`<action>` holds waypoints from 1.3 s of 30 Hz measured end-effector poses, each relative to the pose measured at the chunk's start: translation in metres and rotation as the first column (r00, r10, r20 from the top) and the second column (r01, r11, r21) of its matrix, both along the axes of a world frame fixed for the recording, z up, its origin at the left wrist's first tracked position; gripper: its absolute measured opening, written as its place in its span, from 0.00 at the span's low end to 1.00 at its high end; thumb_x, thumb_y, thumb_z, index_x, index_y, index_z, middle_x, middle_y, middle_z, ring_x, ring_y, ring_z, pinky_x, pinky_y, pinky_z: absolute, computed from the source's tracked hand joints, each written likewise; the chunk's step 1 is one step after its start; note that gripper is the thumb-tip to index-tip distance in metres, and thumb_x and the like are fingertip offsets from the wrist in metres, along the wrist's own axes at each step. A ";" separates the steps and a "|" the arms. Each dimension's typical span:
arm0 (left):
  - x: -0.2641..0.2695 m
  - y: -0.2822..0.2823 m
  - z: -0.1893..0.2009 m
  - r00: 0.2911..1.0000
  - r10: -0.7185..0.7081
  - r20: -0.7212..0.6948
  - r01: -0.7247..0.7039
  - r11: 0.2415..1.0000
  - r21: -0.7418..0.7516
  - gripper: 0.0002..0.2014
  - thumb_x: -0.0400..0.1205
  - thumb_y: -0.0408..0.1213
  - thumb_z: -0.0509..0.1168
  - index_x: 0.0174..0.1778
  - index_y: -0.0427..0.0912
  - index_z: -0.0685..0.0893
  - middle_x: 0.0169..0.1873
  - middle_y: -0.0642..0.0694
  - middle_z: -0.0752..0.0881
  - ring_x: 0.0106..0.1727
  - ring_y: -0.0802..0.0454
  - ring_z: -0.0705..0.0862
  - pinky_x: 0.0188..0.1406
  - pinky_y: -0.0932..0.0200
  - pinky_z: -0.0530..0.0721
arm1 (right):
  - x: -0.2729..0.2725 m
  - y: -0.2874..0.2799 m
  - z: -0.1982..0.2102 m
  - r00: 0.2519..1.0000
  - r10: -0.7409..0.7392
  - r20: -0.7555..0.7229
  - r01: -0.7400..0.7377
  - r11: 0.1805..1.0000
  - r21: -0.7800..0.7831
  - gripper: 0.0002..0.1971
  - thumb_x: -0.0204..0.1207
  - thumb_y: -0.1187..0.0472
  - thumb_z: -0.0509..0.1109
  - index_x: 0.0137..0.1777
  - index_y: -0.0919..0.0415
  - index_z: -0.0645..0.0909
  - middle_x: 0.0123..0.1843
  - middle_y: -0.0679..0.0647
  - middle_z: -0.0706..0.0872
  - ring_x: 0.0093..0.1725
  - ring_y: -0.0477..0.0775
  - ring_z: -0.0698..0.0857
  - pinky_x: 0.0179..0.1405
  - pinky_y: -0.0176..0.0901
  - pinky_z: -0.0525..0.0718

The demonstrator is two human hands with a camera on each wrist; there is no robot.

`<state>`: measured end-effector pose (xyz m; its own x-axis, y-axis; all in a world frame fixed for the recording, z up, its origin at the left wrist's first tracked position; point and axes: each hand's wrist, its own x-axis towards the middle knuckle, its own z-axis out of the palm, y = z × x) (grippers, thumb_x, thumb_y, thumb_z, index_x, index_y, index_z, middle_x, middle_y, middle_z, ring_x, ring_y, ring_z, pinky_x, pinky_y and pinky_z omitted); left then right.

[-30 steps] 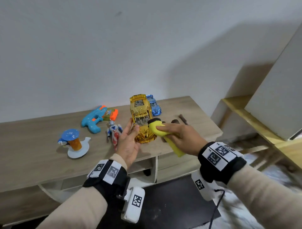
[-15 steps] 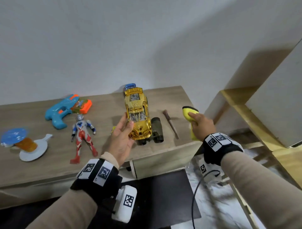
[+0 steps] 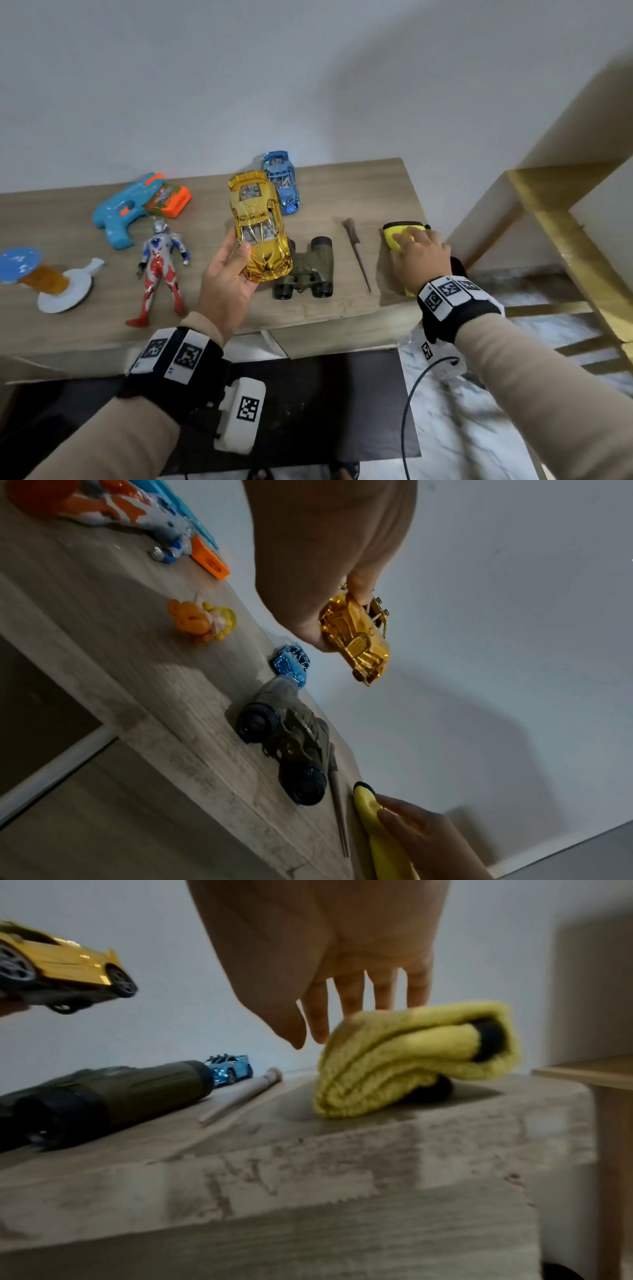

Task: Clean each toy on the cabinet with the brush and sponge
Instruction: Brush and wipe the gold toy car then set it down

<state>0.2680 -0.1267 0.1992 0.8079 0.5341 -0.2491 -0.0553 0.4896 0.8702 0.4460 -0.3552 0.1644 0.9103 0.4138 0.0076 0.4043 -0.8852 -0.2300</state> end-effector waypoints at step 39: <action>0.105 0.186 -0.048 0.961 -0.104 -0.255 0.106 0.994 -0.006 0.21 0.86 0.29 0.58 0.76 0.43 0.71 0.70 0.41 0.79 0.66 0.41 0.81 0.65 0.42 0.80 | -0.068 0.160 0.110 0.940 -0.180 -0.291 0.342 0.437 0.832 0.08 0.80 0.67 0.60 0.52 0.61 0.81 0.34 0.51 0.86 0.24 0.37 0.78 0.24 0.30 0.78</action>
<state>0.3734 0.0595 0.1511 0.7699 0.4525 -0.4499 0.2198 0.4738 0.8527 0.3779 -0.1951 0.2742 0.9965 0.0098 0.0831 0.0829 -0.2565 -0.9630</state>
